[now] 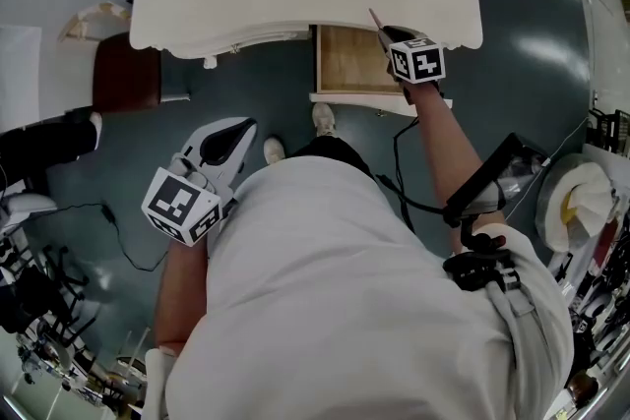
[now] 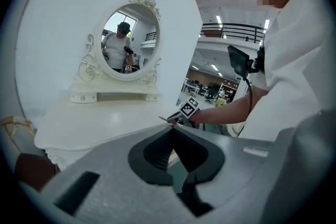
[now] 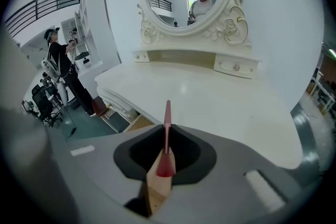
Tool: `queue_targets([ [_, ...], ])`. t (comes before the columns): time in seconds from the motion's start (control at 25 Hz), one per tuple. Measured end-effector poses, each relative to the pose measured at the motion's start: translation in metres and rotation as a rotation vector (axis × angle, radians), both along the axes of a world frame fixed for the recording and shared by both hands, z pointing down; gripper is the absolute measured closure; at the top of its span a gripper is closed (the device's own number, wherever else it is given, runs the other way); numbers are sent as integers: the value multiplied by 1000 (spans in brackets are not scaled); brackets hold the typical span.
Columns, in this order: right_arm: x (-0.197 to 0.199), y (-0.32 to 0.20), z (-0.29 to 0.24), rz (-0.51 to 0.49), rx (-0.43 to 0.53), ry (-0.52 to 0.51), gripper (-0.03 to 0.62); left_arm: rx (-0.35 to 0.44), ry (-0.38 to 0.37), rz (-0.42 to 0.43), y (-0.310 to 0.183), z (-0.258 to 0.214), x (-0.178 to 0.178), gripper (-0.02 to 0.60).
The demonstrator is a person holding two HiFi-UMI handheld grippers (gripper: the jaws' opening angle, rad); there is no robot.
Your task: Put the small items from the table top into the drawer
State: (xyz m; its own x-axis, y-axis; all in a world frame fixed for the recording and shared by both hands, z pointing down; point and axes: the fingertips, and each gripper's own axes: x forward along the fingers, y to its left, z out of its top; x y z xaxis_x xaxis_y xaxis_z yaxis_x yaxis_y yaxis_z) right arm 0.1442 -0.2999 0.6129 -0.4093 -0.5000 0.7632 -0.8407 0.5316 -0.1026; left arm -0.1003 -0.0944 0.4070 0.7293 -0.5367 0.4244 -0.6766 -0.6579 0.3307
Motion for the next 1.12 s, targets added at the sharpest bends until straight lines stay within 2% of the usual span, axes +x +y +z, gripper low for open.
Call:
queue_targets([
  [0.48,-32,61,31,-100,-69,29,549,-17,4,2,26,5,-8,580],
  [1.12,-49,37,108,-248,-181,101,549,-55,-50,-103,7,10,-4,580],
])
